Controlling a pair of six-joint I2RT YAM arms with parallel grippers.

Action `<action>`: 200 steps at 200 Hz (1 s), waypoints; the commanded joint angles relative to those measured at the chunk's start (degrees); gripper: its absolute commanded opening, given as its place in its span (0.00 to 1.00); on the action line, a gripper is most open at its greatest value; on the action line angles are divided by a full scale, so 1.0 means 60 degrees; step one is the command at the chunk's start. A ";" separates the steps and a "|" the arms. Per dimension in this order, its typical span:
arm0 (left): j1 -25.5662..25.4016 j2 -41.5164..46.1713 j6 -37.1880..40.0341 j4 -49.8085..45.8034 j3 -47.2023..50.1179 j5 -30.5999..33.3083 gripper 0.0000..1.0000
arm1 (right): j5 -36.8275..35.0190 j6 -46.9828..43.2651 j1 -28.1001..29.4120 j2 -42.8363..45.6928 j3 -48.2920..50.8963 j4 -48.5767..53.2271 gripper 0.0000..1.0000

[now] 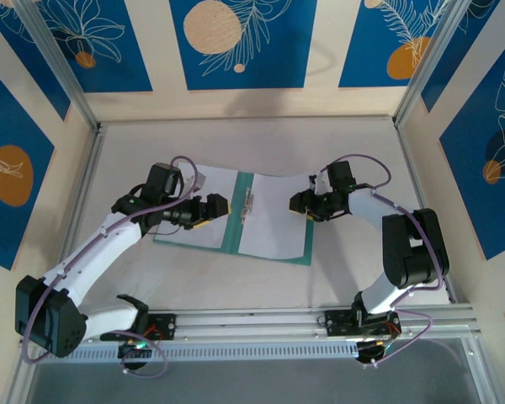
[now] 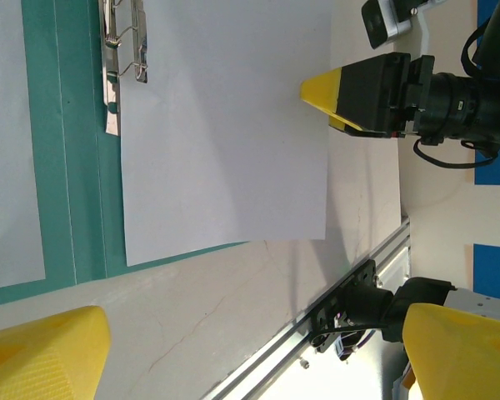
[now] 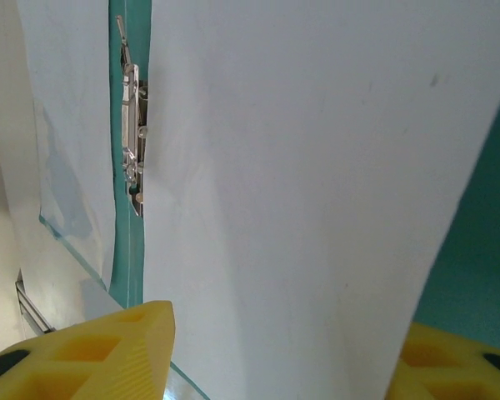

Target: Put the files into the folder

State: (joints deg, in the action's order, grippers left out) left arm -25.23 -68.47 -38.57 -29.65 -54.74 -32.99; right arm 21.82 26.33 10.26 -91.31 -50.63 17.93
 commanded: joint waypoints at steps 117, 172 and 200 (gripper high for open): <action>0.0149 -0.0053 0.0131 -0.0098 0.0115 -0.0309 0.91 | -0.0092 -0.0169 -0.0025 -0.0156 -0.0453 0.0368 0.54; 0.0150 -0.0080 0.0133 -0.0083 0.0137 -0.0328 0.91 | -0.0297 -0.0166 -0.0029 -0.0147 -0.0515 0.0552 0.54; 0.0157 -0.0062 0.0143 -0.0098 0.0154 -0.0325 0.91 | -0.0425 -0.0212 -0.0033 -0.0090 -0.0555 0.0684 0.54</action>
State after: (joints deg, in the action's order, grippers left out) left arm -25.23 -68.49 -38.57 -29.65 -54.61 -33.43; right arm 19.86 25.98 10.11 -92.09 -52.10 20.03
